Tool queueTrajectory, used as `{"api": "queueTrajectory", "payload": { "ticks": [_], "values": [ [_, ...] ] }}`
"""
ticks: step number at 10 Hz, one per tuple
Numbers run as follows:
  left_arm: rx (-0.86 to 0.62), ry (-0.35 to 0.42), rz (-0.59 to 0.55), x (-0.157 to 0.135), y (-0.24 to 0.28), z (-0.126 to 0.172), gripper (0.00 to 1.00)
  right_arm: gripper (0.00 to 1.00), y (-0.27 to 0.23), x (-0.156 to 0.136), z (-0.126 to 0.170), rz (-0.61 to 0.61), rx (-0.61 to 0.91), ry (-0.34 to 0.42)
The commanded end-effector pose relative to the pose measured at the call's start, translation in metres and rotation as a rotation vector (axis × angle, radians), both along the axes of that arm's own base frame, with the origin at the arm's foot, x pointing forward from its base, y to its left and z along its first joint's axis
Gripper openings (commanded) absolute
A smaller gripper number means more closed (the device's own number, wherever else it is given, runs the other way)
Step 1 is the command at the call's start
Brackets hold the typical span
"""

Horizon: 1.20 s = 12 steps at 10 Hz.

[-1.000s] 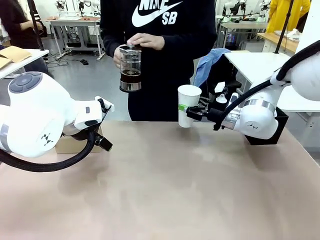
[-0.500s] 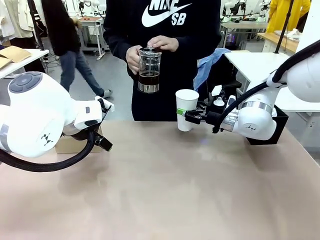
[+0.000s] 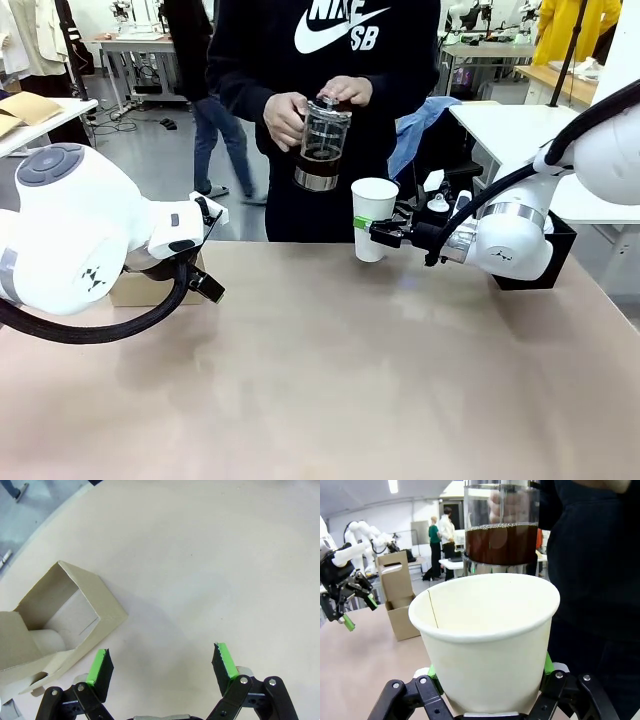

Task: Pour a drink into a cup and package it in a carrier.
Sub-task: When a person places the Paper Cup Lid on the 600 ml Paper Cup , lift the 600 ml Paper Cup.

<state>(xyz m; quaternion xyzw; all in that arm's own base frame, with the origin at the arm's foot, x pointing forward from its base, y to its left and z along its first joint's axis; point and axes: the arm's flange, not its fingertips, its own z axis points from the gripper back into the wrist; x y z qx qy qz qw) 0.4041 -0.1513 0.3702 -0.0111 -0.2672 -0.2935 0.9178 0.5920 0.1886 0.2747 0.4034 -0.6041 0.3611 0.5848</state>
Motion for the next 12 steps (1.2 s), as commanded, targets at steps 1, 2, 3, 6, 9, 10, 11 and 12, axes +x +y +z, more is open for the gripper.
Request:
{"api": "queueTrajectory", "payload": {
  "ticks": [1, 2, 3, 6, 9, 10, 11, 12],
  "values": [
    [-0.001, 0.000, -0.002, -0.0004, -0.0003, 0.0002, 1.00, 0.81, 0.0010, 0.0007, 0.0013, -0.012, 0.013, -0.006],
    [-0.001, 0.000, -0.002, -0.0004, -0.0003, 0.0002, 1.00, 0.81, 0.0010, 0.0007, 0.0013, -0.012, 0.013, -0.006],
    [-0.001, 0.000, -0.002, -0.0004, -0.0003, 0.0002, 1.00, 0.81, 0.0010, 0.0007, 0.0013, -0.012, 0.013, -0.006],
    [-0.001, 0.000, -0.002, -0.0004, -0.0003, 0.0002, 1.00, 0.81, 0.0010, 0.0007, 0.0013, -0.012, 0.013, -0.006],
    [-0.001, 0.000, -0.002, -0.0004, -0.0003, 0.0002, 1.00, 0.81, 0.0010, 0.0007, 0.0013, -0.012, 0.013, -0.006],
    [-0.001, 0.000, -0.002, -0.0004, -0.0003, 0.0002, 1.00, 0.81, 0.0010, 0.0007, 0.0013, -0.012, 0.013, -0.006],
    [-0.001, 0.000, -0.002, -0.0004, -0.0003, 0.0002, 1.00, 0.81, 0.0010, 0.0007, 0.0013, -0.012, 0.013, -0.006],
    [-0.001, 0.000, -0.002, -0.0004, -0.0003, 0.0002, 1.00, 0.81, 0.0010, 0.0007, 0.0013, -0.012, 0.013, -0.006]
  ]
}}
